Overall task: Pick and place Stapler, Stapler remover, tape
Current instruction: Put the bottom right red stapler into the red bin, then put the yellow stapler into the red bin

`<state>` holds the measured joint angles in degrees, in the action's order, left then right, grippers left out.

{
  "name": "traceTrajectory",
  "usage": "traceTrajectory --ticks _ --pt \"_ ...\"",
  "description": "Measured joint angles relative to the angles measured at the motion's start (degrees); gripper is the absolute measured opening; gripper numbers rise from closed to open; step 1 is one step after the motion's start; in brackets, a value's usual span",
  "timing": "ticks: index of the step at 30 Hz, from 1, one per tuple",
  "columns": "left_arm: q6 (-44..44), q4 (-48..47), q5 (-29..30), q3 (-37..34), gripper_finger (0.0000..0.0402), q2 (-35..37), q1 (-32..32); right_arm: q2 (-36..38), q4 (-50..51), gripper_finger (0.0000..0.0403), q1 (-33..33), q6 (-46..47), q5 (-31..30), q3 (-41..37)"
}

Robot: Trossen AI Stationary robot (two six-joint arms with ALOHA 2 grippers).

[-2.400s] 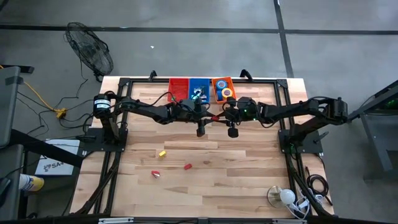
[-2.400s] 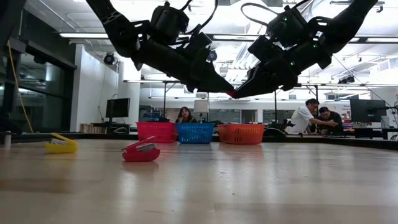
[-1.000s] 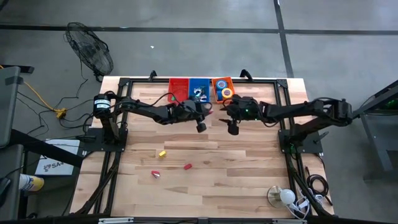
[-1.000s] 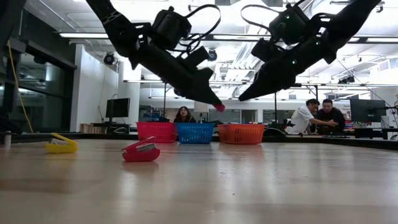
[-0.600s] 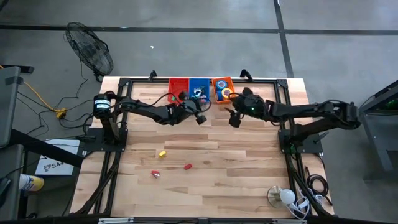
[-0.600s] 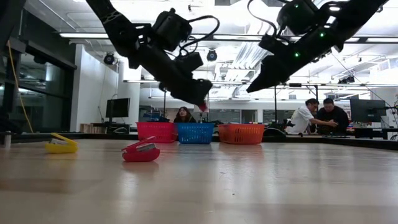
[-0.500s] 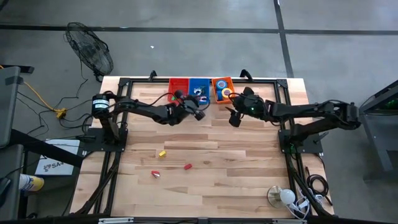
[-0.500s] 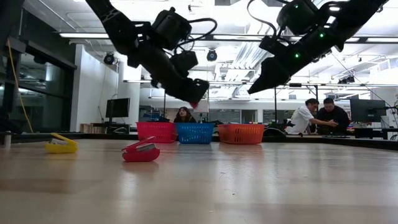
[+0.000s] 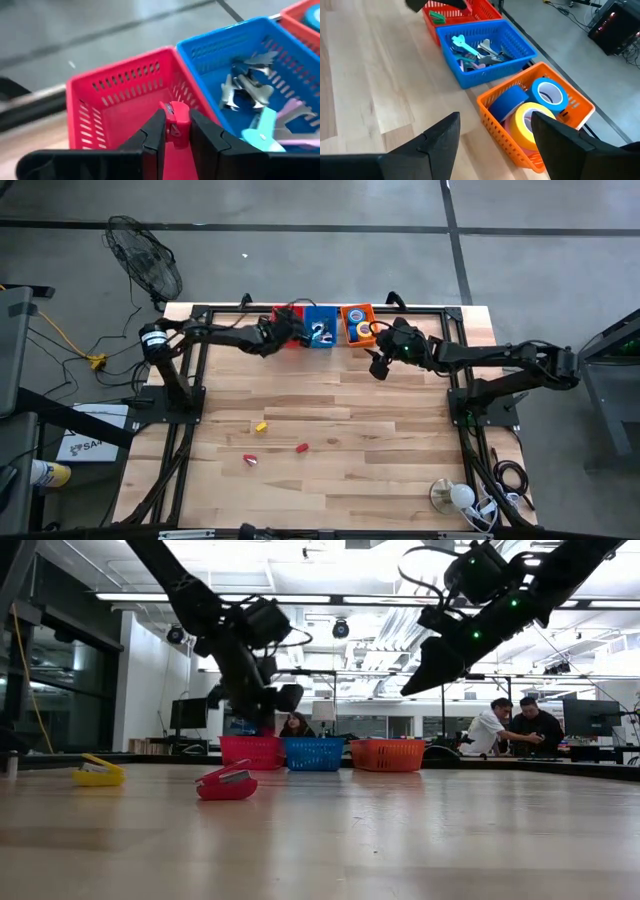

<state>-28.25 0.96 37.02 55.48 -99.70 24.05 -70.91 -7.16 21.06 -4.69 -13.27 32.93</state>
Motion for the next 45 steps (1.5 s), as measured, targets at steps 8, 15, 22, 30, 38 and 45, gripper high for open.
traceTrajectory --ticks 8,15,22,30,38,45 --pt "-2.5 -2.0 -12.4 0.0 0.0064 0.0 6.8 0.0 0.0 0.0236 0.8 0.0 0.1 0.0" --pt "-1.9 -2.5 -15.7 0.0 0.0091 0.0 7.5 0.0 0.0 0.0236 0.8 -0.2 0.3 0.0" --pt "1.1 -4.2 -18.4 0.0 0.0173 3.0 7.5 0.0 0.5 0.0236 0.7 -0.2 0.4 0.0" --pt "7.7 -19.0 -22.7 0.1 0.0204 12.3 7.4 -0.1 2.1 0.0236 0.7 -0.2 2.8 0.0" --pt "4.0 -40.4 -27.7 0.1 0.0204 22.3 3.1 -0.1 3.2 0.0236 0.7 -0.5 3.1 0.0" --pt "-5.2 -52.8 -32.3 0.1 0.0204 24.7 -5.6 -0.1 3.2 0.0236 0.7 -0.4 5.0 0.0"
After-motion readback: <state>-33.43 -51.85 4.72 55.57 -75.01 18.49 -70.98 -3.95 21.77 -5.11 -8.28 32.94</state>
